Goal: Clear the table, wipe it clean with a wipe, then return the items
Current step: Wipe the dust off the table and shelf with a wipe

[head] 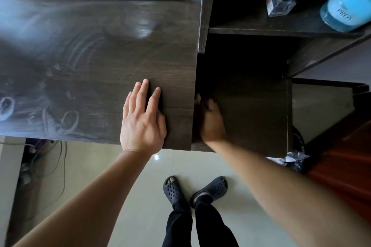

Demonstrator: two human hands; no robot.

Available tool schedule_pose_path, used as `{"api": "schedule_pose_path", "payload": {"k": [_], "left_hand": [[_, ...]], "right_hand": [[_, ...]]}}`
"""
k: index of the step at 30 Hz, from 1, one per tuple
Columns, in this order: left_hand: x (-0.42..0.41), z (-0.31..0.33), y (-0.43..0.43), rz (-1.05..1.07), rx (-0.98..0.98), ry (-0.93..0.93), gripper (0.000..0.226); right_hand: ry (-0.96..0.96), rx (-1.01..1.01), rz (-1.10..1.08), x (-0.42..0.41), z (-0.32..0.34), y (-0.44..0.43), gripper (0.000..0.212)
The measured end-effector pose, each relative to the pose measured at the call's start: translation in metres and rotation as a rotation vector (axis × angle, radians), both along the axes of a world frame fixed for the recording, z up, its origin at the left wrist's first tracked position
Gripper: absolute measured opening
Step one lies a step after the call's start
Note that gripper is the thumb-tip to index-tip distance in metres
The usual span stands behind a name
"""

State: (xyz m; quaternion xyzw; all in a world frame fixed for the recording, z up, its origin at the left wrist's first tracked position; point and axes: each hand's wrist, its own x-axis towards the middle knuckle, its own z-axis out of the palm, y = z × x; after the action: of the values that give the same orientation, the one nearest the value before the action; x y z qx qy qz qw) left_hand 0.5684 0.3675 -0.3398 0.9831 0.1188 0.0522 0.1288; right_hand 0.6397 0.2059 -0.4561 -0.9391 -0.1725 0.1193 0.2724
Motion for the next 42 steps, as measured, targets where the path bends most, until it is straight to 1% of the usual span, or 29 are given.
{"api": "schedule_pose_path", "payload": {"k": [2,3,5,6,7,9,10,11,12,13,14,15,16,17,18,19,20,21,23,26,27,29,31,33,35,37,38,40,42], "left_hand": [[0.000,0.001,0.000,0.005,0.002,0.002,0.053],[0.001,0.001,-0.001,0.006,0.004,0.003,0.053],[0.001,0.002,-0.002,0.005,0.007,0.001,0.053],[0.001,0.001,-0.002,0.004,0.008,0.000,0.052],[0.001,0.001,-0.002,0.005,0.010,-0.002,0.052],[0.001,0.000,-0.001,0.009,0.014,-0.008,0.052],[0.002,-0.001,-0.001,0.010,0.015,-0.012,0.052],[0.001,-0.001,0.000,0.009,0.015,-0.015,0.052],[0.001,-0.002,0.000,0.008,0.014,-0.016,0.053],[0.000,-0.002,0.000,0.006,0.012,-0.014,0.053],[0.000,-0.002,0.000,0.004,0.010,-0.011,0.053],[-0.001,-0.002,0.000,0.004,0.008,-0.008,0.053],[-0.001,-0.002,0.000,0.006,0.004,-0.008,0.053],[-0.001,-0.002,0.000,0.007,-0.001,-0.011,0.053],[0.000,-0.002,0.000,0.006,-0.006,-0.016,0.053],[0.000,-0.003,-0.001,0.003,-0.008,-0.021,0.053],[0.000,-0.003,0.000,-0.001,-0.004,-0.024,0.053],[0.000,-0.004,0.000,-0.008,0.001,-0.025,0.053],[0.000,-0.006,0.001,-0.019,0.002,-0.023,0.053],[0.001,-0.008,0.003,-0.026,-0.005,-0.029,0.052],[0.001,-0.009,0.003,-0.034,-0.006,-0.033,0.052],[0.000,-0.011,0.005,-0.048,-0.002,-0.036,0.052],[-0.002,-0.013,0.007,-0.053,0.003,-0.023,0.052],[-0.002,-0.013,0.008,-0.054,0.001,-0.013,0.052],[-0.002,-0.013,0.008,-0.058,-0.002,-0.020,0.052],[-0.003,-0.013,0.008,-0.071,0.000,-0.026,0.052],[-0.003,-0.013,0.009,-0.077,0.002,-0.026,0.052],[-0.004,-0.011,0.009,-0.083,0.009,-0.004,0.051],[-0.006,-0.006,0.003,-0.102,0.008,0.017,0.050]], "right_hand": [[0.019,0.023,0.036,-0.053,0.000,-0.022,0.029],[0.006,0.034,0.136,-0.071,-0.001,-0.035,0.026],[-0.038,-0.001,0.320,-0.083,0.000,-0.059,0.020],[-0.066,-0.028,0.353,-0.076,0.000,-0.069,0.022],[-0.111,-0.056,0.333,-0.064,0.003,-0.076,0.023],[-0.164,-0.098,0.130,-0.032,0.009,-0.083,0.022],[-0.152,-0.098,0.005,-0.019,0.006,-0.082,0.023],[-0.111,-0.111,-0.068,-0.010,0.004,-0.077,0.024],[-0.069,-0.134,-0.093,-0.010,-0.003,-0.066,0.021],[0.002,-0.063,-0.098,-0.018,-0.011,-0.052,0.017],[0.065,0.030,-0.093,-0.035,-0.015,-0.038,0.019],[0.069,0.103,-0.046,-0.055,-0.021,-0.026,0.025],[0.047,0.025,0.027,-0.073,-0.018,-0.020,0.029],[0.007,0.003,0.053,-0.086,-0.014,-0.023,0.030],[-0.053,0.042,0.077,-0.090,-0.014,-0.034,0.029],[-0.069,0.073,0.126,-0.088,-0.009,-0.047,0.034],[-0.039,0.085,0.134,-0.085,-0.007,-0.062,0.038],[-0.071,0.065,0.064,-0.077,-0.005,-0.080,0.037],[-0.096,-0.048,-0.215,-0.057,-0.009,-0.120,0.028],[-0.115,-0.152,-0.644,-0.035,-0.008,-0.156,0.029],[-0.079,-0.179,-0.744,-0.035,-0.006,-0.153,0.029],[-0.050,-0.169,-0.810,-0.048,-0.004,-0.123,0.036],[-0.044,-0.089,-0.701,-0.081,-0.002,-0.076,0.047],[-0.061,-0.028,-0.494,-0.117,-0.003,-0.039,0.051],[0.025,0.014,-0.398,-0.141,-0.001,-0.023,0.056],[0.110,0.037,-0.409,-0.151,0.002,-0.026,0.059],[0.151,0.035,-0.421,-0.154,0.005,-0.033,0.057],[0.251,-0.028,-0.430,-0.159,0.010,-0.055,0.047],[0.414,-0.102,-0.501,-0.171,0.014,-0.088,0.035]]}}
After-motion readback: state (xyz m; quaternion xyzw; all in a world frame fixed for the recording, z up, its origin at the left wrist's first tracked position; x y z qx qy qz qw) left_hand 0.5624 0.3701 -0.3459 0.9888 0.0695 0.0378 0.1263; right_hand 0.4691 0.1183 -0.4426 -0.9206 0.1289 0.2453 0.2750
